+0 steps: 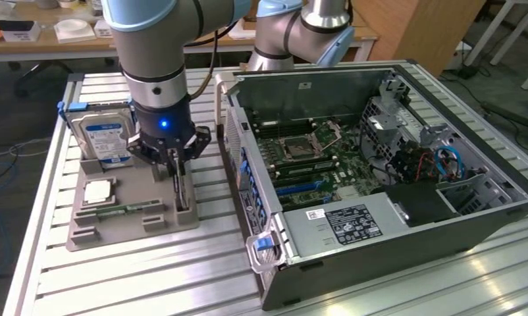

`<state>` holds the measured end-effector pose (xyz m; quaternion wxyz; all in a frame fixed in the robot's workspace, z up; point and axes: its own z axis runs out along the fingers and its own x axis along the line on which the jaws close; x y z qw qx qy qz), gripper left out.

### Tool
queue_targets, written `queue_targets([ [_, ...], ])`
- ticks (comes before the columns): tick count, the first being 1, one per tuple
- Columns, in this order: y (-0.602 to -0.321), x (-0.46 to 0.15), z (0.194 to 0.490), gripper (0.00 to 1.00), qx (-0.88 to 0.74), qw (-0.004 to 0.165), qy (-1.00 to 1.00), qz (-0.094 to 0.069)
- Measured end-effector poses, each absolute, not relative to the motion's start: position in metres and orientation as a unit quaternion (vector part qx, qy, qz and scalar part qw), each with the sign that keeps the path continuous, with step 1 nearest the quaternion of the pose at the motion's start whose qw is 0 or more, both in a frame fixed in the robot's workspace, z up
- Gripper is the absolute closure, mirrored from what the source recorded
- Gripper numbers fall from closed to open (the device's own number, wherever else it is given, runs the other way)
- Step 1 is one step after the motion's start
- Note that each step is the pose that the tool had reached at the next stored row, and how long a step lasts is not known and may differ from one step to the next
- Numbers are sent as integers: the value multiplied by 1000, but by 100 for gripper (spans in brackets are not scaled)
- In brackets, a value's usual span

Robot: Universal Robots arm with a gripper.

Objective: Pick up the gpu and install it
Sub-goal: 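Pick up the gpu and move the gpu toward the slot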

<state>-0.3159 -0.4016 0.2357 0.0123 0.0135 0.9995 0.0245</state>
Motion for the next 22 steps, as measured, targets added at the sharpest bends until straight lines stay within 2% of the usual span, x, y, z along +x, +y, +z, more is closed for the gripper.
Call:
queue_targets([
  [11,-402,-316,237,74,13,12,1000,25],
  [22,-402,-316,252,74,13,12,1000,24],
])
